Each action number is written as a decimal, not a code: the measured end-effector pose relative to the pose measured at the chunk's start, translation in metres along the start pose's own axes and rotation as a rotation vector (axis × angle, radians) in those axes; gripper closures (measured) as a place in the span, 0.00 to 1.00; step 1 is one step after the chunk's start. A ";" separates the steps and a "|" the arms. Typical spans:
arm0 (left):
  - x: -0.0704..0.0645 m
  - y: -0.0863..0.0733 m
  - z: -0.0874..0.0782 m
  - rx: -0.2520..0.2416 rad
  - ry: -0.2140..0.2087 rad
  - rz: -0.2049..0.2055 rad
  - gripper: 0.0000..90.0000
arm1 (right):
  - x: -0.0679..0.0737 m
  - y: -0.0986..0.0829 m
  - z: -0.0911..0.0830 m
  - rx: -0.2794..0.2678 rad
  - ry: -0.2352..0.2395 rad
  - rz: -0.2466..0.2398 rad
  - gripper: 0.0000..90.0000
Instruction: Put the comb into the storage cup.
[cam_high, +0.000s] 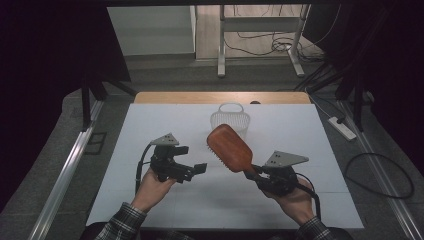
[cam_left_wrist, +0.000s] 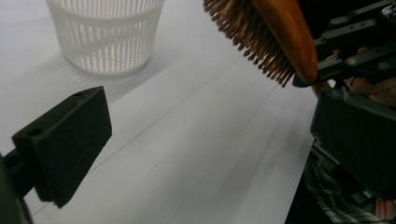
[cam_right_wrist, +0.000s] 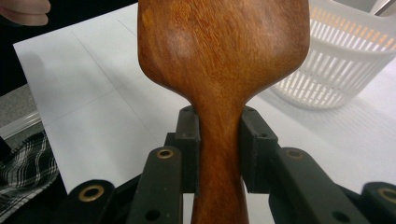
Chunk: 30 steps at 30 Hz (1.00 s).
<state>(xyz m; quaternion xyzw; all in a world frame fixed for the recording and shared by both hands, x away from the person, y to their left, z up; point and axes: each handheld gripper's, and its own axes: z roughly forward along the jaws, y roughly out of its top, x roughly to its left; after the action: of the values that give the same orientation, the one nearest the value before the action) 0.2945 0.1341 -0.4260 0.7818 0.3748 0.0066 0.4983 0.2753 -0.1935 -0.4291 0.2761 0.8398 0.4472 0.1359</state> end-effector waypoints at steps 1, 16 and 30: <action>0.000 0.001 0.002 0.001 -0.007 -0.002 0.00 | 0.001 0.000 0.001 -0.001 0.003 0.001 0.79; -0.003 0.016 0.021 0.001 -0.083 -0.019 0.00 | 0.011 0.005 0.014 -0.013 0.021 -0.019 0.79; -0.002 0.025 0.035 -0.001 -0.131 -0.060 0.00 | 0.019 0.007 0.020 -0.023 0.033 -0.035 0.79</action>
<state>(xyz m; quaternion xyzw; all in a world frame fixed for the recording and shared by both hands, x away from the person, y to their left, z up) 0.3210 0.1005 -0.4229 0.7688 0.3647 -0.0593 0.5219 0.2722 -0.1659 -0.4338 0.2525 0.8413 0.4590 0.1331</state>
